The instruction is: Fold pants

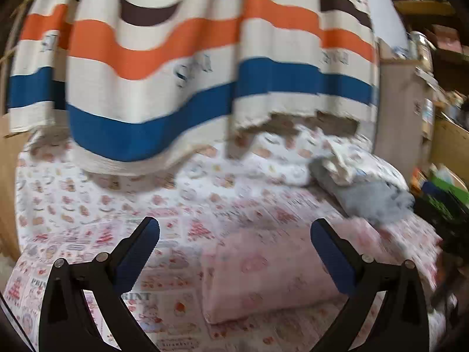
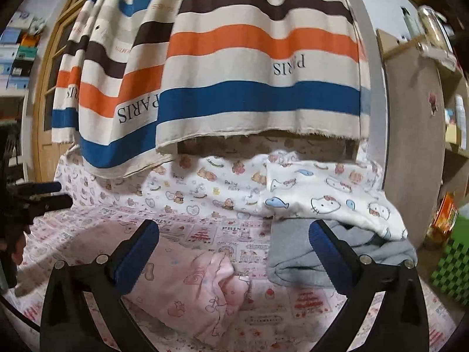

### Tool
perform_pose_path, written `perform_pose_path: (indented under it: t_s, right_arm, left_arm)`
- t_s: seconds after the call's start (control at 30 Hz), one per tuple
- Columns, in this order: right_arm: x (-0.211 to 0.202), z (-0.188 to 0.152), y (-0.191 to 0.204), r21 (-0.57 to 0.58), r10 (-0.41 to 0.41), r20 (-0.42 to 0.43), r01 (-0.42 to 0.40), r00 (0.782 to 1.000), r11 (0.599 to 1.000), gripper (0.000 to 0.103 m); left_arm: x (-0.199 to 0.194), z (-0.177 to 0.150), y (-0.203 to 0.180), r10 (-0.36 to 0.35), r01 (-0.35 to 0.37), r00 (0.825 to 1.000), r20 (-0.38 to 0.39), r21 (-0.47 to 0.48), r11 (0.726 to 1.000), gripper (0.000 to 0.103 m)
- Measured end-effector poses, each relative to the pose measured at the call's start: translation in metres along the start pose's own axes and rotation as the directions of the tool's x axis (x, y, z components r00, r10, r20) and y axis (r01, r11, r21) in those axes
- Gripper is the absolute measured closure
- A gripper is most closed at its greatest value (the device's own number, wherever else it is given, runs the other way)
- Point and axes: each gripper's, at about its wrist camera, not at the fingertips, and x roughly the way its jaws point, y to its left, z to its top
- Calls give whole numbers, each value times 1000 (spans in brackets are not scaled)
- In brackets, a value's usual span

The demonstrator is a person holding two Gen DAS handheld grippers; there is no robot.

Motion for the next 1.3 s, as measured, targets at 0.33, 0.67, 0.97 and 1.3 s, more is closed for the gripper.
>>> perform_pose_path:
  t_s: [0.33,0.67,0.97,1.3]
  right_arm:
    - [15,4,-33,161,123,-134,-101,983,982,16]
    - [71,-27,-68,477,269,-244,-126,932,870,47]
    - [106,-50,-66,552,321,-338,-90,885,829,81]
    - [99,-48,-73,543,267,-320,-55,909,838,102]
  left_arm:
    - [21,17,6,-145,143,985,-95,-25,989,1]
    - [63,23,4,-115,116,986,-121,-2,993,18]
    - [74,-1,9,9,-5,992,-123,35,999,18]
    - [80,-7,24,13,-16,989,-147,-14,1000,18]
